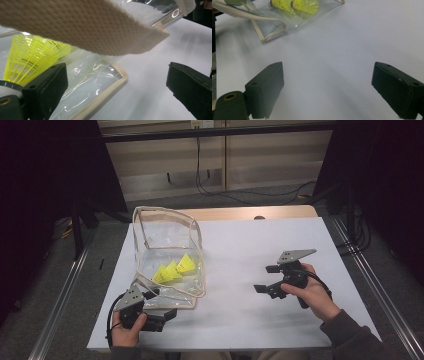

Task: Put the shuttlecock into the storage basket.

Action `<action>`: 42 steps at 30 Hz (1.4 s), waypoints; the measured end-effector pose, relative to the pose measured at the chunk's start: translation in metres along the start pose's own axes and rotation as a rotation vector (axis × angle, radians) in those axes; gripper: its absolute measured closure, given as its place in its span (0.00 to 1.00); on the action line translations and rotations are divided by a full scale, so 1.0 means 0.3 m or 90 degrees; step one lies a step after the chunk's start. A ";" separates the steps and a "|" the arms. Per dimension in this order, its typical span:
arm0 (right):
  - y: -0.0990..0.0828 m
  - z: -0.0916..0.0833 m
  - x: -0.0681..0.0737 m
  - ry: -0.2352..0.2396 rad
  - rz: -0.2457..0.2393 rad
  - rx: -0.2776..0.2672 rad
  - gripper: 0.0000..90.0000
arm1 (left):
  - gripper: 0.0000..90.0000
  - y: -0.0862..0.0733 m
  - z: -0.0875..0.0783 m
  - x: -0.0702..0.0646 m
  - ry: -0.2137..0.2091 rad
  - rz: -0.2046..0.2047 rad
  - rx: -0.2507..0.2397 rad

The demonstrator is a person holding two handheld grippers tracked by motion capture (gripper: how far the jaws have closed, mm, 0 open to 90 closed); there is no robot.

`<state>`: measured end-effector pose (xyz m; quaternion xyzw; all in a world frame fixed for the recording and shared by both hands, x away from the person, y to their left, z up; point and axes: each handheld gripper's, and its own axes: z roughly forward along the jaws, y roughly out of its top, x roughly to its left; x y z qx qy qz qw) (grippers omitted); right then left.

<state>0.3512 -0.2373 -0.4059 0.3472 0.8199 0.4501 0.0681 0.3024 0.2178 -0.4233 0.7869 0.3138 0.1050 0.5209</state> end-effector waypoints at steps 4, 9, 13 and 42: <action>-0.013 -0.008 -0.004 -0.001 0.003 -0.002 0.12 | 0.04 0.000 0.000 -0.001 0.000 -0.001 0.000; -0.030 -0.013 -0.007 -0.003 0.006 -0.003 0.12 | 0.04 0.000 0.001 -0.001 0.000 -0.001 0.000; -0.037 -0.016 -0.008 -0.003 0.004 -0.003 0.12 | 0.04 0.000 0.001 -0.001 0.000 -0.001 0.000; -0.100 -0.042 -0.015 -0.012 0.011 -0.009 0.11 | 0.04 -0.001 0.004 -0.003 -0.002 -0.001 -0.001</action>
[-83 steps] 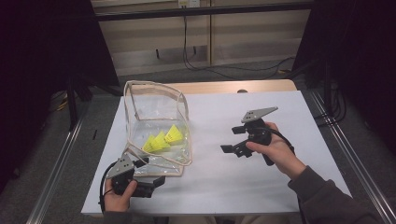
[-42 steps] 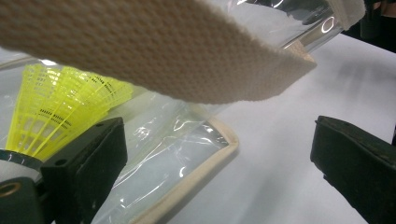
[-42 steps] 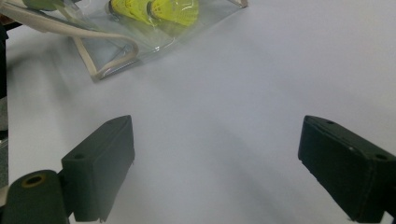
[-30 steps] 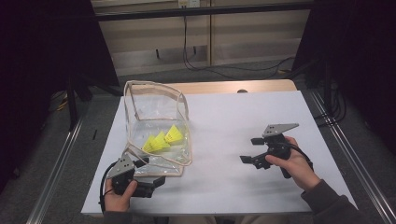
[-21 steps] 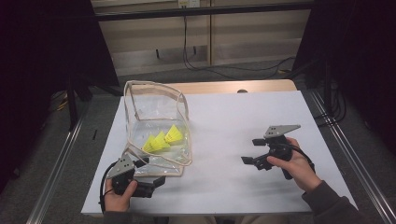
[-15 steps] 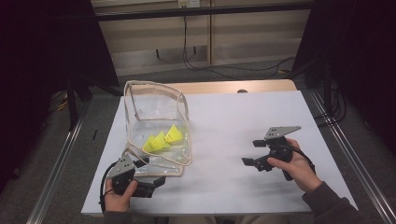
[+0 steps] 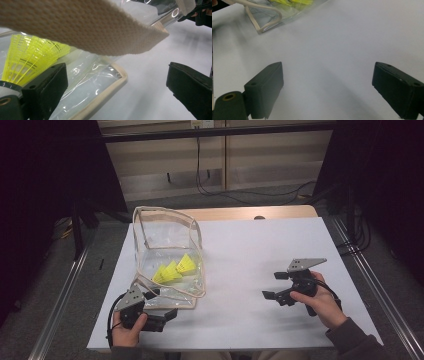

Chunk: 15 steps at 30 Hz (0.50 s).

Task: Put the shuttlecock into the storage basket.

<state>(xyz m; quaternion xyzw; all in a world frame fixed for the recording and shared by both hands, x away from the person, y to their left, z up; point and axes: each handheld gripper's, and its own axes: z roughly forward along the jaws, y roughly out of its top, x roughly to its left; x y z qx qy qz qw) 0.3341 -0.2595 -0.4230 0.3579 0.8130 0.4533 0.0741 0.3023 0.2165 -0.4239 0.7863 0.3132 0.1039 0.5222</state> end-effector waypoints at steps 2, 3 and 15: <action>-0.007 -0.002 -0.001 -0.002 0.002 -0.001 0.11 | 0.04 0.000 0.000 0.000 0.001 0.000 0.000; -0.011 -0.003 -0.002 -0.001 0.004 -0.001 0.11 | 0.04 0.000 0.000 0.000 0.000 0.001 0.001; -0.036 -0.029 0.000 -0.011 0.002 -0.006 0.11 | 0.04 0.001 0.001 0.000 -0.001 0.002 0.000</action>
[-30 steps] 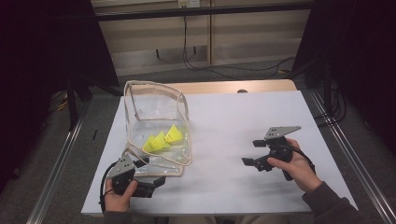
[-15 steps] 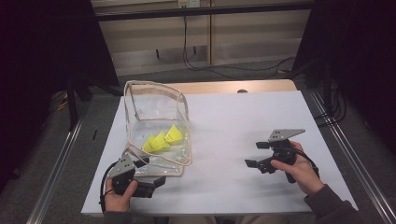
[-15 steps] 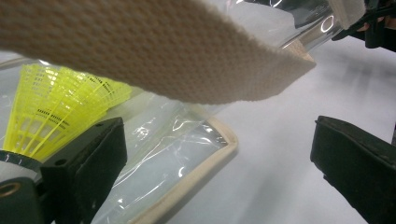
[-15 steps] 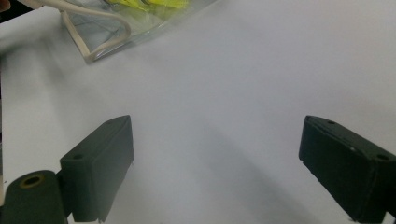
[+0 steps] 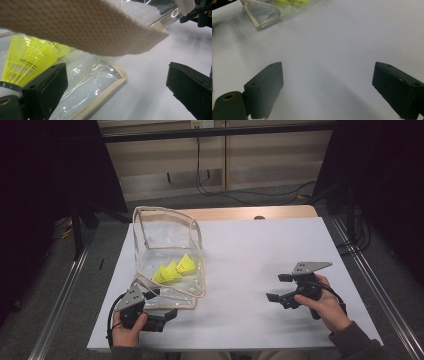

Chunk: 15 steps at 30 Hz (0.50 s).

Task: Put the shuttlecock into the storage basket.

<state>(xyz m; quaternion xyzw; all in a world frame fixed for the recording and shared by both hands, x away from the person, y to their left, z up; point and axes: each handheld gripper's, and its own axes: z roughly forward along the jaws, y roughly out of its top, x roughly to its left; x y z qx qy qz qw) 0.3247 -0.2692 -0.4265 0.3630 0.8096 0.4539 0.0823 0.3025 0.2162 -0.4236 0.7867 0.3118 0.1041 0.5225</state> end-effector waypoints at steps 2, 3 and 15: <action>-0.007 -0.003 -0.001 0.000 0.003 0.000 0.11 | 0.04 0.000 0.000 0.000 0.000 0.000 0.001; -0.010 -0.003 -0.001 0.000 0.003 -0.001 0.11 | 0.04 0.000 0.000 0.000 0.000 0.000 0.001; -0.035 -0.023 -0.014 -0.005 0.013 -0.005 0.11 | 0.04 0.001 0.003 -0.003 0.001 0.003 0.004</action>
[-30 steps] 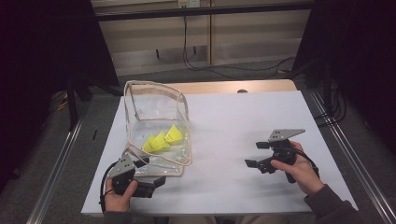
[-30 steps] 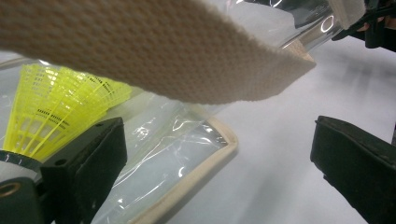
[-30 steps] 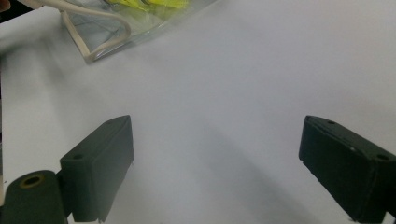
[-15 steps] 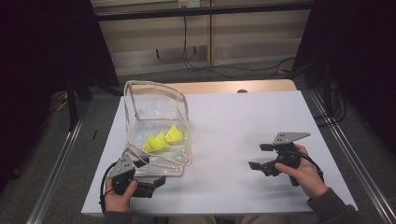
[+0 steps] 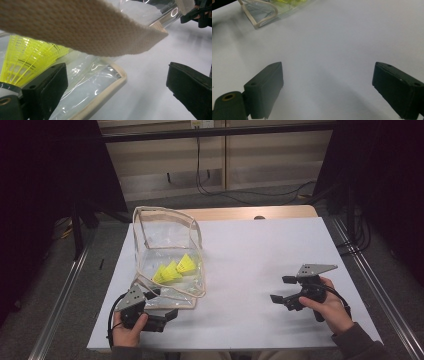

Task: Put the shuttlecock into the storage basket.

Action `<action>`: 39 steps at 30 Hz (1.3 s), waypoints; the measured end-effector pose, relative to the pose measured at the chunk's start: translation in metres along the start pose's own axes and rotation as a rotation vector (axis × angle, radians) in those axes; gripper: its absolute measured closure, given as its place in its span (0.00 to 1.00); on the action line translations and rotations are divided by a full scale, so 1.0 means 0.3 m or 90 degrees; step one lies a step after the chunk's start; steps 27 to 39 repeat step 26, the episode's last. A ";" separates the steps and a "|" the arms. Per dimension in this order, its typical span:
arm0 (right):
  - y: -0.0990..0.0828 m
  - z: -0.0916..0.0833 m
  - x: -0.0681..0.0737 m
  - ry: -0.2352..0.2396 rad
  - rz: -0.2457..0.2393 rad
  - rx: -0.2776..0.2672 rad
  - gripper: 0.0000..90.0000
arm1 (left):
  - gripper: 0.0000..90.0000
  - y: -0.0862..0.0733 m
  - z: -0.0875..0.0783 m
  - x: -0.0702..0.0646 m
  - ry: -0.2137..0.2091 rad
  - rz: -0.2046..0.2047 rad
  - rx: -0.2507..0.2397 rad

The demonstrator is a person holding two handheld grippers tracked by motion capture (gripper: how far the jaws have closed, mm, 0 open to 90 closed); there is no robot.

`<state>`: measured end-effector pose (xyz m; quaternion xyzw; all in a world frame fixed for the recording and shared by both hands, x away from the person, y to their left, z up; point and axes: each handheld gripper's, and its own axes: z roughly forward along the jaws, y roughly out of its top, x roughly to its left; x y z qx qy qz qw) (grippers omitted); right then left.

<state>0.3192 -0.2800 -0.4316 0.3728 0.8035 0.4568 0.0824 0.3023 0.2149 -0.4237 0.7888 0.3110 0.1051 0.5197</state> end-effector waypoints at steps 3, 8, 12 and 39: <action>-0.007 -0.001 -0.001 -0.001 -0.001 0.000 0.11 | 0.04 0.001 0.000 -0.001 0.001 0.000 0.000; -0.011 -0.011 -0.003 -0.002 -0.002 -0.004 0.11 | 0.04 0.001 0.000 0.002 -0.001 0.003 0.004; -0.017 -0.019 -0.006 -0.005 -0.001 -0.005 0.11 | 0.04 0.001 0.000 0.002 -0.002 0.003 0.005; -0.045 -0.035 -0.018 -0.011 0.004 -0.009 0.10 | 0.04 -0.002 0.005 0.002 -0.001 0.001 0.010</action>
